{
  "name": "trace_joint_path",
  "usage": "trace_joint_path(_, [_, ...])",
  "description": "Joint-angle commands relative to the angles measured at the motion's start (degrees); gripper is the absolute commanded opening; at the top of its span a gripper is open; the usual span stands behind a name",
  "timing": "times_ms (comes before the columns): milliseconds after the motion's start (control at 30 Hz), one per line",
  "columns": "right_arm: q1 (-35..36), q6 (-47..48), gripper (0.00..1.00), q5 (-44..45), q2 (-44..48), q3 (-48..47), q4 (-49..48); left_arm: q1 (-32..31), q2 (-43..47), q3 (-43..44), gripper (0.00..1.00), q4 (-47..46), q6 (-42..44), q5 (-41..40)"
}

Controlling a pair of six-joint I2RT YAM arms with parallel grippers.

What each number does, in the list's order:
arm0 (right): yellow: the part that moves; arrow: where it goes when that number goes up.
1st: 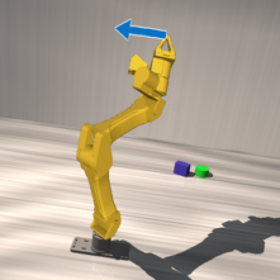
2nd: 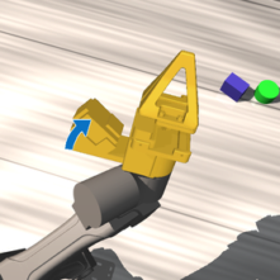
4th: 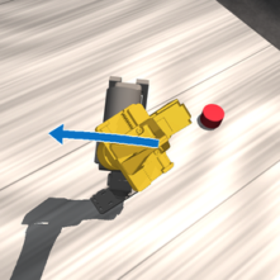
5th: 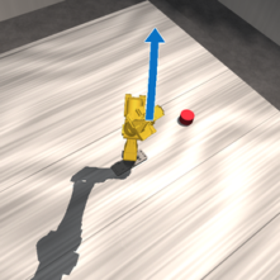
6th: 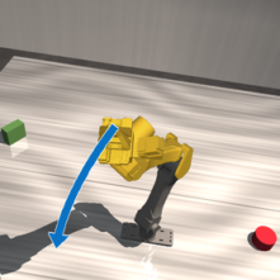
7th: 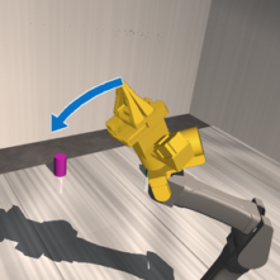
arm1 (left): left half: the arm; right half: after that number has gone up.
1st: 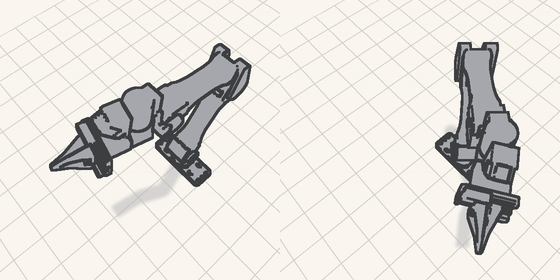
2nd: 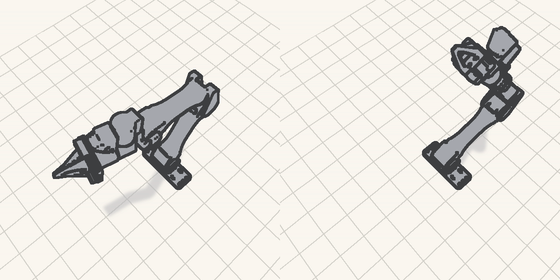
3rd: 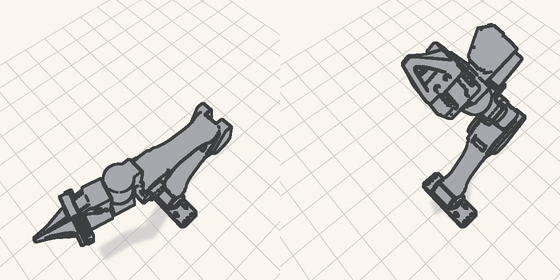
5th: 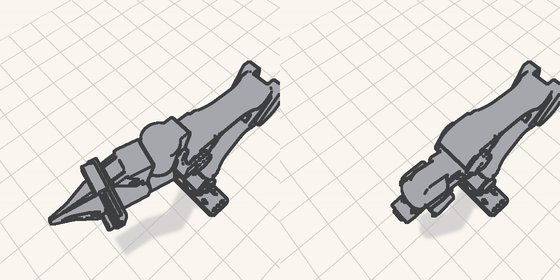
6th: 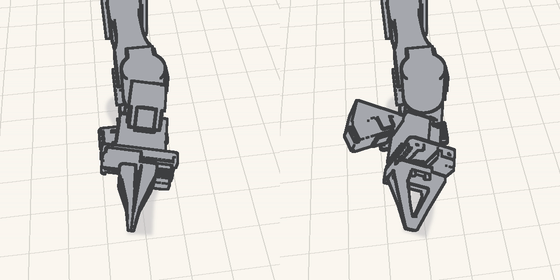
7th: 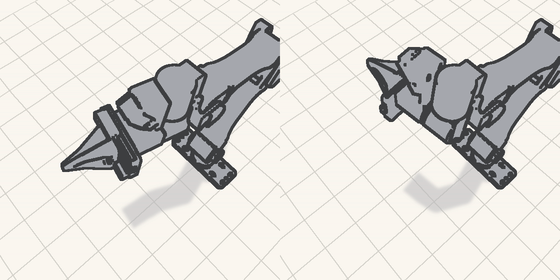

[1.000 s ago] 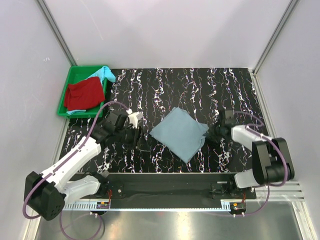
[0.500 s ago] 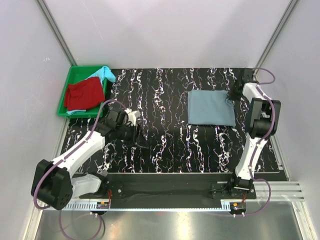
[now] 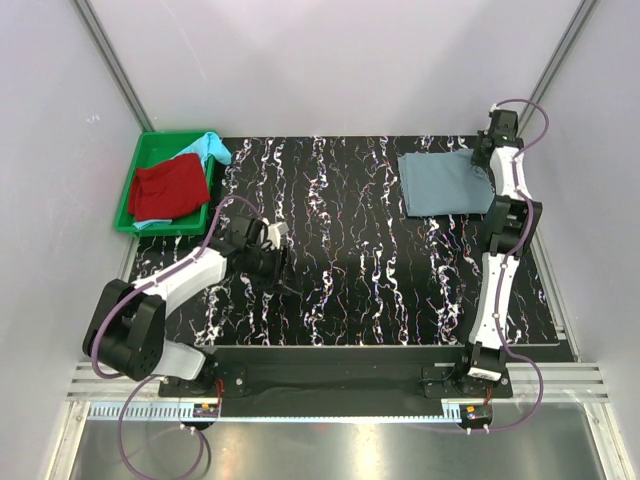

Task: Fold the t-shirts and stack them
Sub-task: Neatly place the folded tshirt to the corner

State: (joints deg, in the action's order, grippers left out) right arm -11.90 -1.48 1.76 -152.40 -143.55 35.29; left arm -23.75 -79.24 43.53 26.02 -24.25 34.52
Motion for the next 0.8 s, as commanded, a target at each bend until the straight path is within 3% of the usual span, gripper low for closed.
trace_joint_path(0, [-3.30,2.79,0.00,-0.70,-3.51,-9.46,0.49,0.28,-1.52,2.96,0.46,-3.43,-0.18,0.72])
trace_joint_path(567, [-5.15,2.01,0.00,-7.91,-10.46,-15.44,-16.74,0.28,-7.50,5.69,0.45,-2.99,-1.41,0.46])
trace_joint_path(633, [-5.24,1.83,0.09,-7.21,-11.08,-15.71,-18.14,0.28,-7.77,6.04,0.45,-2.99,-1.68,0.37])
trace_joint_path(667, [-5.15,1.83,0.17,-6.86,-11.17,-15.97,-18.41,0.28,-7.68,6.04,0.45,-2.65,-1.68,0.37])
trace_joint_path(700, [-5.24,1.83,0.31,-5.38,-11.17,-16.15,-18.15,0.28,-7.77,6.13,0.45,-2.55,-1.94,0.28])
trace_joint_path(767, [-5.33,0.07,0.40,-3.79,-9.85,-15.98,-17.28,0.28,-7.24,6.31,0.45,-2.03,-2.20,0.19])
